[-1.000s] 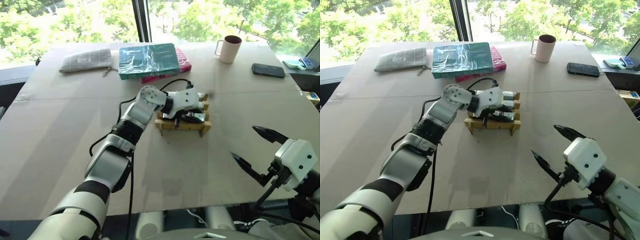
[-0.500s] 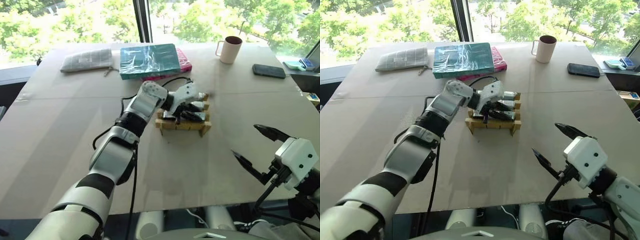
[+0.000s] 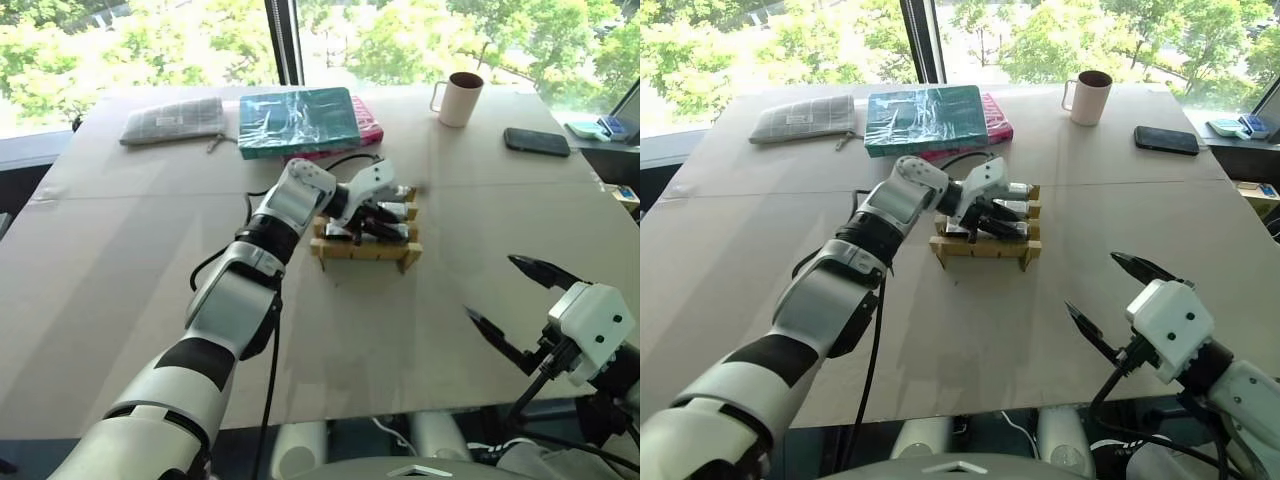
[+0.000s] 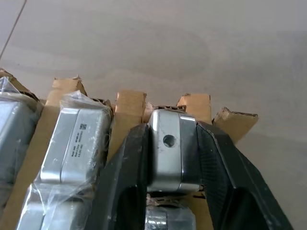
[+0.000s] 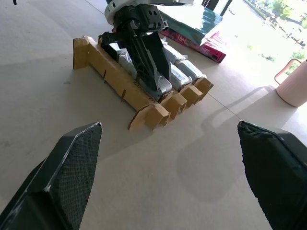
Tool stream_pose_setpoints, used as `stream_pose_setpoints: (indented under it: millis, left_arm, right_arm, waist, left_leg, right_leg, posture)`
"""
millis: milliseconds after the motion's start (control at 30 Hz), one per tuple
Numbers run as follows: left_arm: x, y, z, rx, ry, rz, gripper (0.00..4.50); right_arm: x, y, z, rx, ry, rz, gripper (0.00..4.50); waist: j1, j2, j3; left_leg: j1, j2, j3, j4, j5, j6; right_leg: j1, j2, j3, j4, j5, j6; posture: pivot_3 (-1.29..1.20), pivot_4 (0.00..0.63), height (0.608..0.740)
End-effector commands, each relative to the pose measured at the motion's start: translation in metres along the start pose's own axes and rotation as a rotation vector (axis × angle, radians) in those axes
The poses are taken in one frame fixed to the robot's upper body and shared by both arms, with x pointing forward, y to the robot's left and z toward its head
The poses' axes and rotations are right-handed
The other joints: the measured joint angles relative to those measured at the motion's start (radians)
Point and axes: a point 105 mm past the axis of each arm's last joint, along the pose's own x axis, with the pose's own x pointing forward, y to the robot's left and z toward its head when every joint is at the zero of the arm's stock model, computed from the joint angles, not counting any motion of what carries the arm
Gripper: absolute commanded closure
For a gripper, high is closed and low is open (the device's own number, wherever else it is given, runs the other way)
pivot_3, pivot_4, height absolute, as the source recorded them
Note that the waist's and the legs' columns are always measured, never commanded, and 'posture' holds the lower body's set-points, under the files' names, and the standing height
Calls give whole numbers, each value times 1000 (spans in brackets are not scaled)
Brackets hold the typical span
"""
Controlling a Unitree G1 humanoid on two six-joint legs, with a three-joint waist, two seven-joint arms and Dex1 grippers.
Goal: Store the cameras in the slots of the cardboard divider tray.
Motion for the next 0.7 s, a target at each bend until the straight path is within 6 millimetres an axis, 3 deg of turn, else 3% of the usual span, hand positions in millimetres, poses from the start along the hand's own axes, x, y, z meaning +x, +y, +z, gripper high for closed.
stream_pose_setpoints:
  millis: [33, 100, 200, 267, 333, 367, 433, 700]
  left_arm:
    - [-31, 0, 49, -57, -240, -12, 1292]
    - [-56, -1, 61, -137, -336, 1, 399]
    - [-83, -3, 57, -174, -414, 81, 399]
    - [-105, 2, 46, -153, -550, 251, 399]
    - [-125, -13, 17, -220, -574, 280, 399]
    - [-132, -21, 5, -248, -573, 303, 187]
    - [-141, -40, -8, -262, -599, 350, 187]
    - [-160, -112, -82, -331, -425, 587, 187]
  right_arm:
    - [-1, 4, 9, -9, -37, 4, 0]
    - [-1, 1, 5, 25, -26, -17, 0]
    - [1, -4, 2, 62, -24, -41, 0]
    - [1, -8, -3, 138, -18, -39, 0]
    - [0, -15, -6, 156, -18, -63, 0]
    - [-1, -17, -7, 155, -17, -70, 0]
    - [-4, -22, -10, 150, -6, -91, 0]
    - [-20, -29, -31, 189, 59, -132, 0]
  waist:
    - [-1, 0, 0]
    - [-3, 0, 0]
    - [-9, 1, 0]
    - [-9, 3, -2]
    - [-14, 4, -2]
    - [-15, 4, -2]
    - [-18, 3, -2]
    - [0, 3, -4]
  left_leg:
    - [0, 0, 0, 0, 0, 0]
    - [-1, 0, -1, 0, 0, 0]
    - [0, 1, -1, -1, 0, 0]
    - [2, 1, -1, -1, 0, 0]
    - [3, 1, -1, -1, 0, 0]
    - [4, 2, 1, -1, 0, 0]
    - [3, 2, 0, -1, 0, 0]
    - [3, 2, -2, -1, -1, -2]
  right_leg:
    - [0, 0, 0, 0, 0, 0]
    - [0, 0, -1, 0, 0, 0]
    - [-1, 0, 0, 0, 0, 0]
    - [1, 0, 0, 0, 0, 0]
    - [3, -1, 0, 0, 0, 0]
    - [3, -1, 2, 1, 1, -2]
    - [2, 0, 1, 1, 2, -3]
    - [3, -6, -4, -1, 1, -3]
  posture:
    - [0, 150, 740]
    - [0, 150, 740]
    - [0, 150, 740]
    - [0, 150, 740]
    - [0, 150, 740]
    - [0, 150, 740]
    - [0, 150, 740]
    - [0, 150, 740]
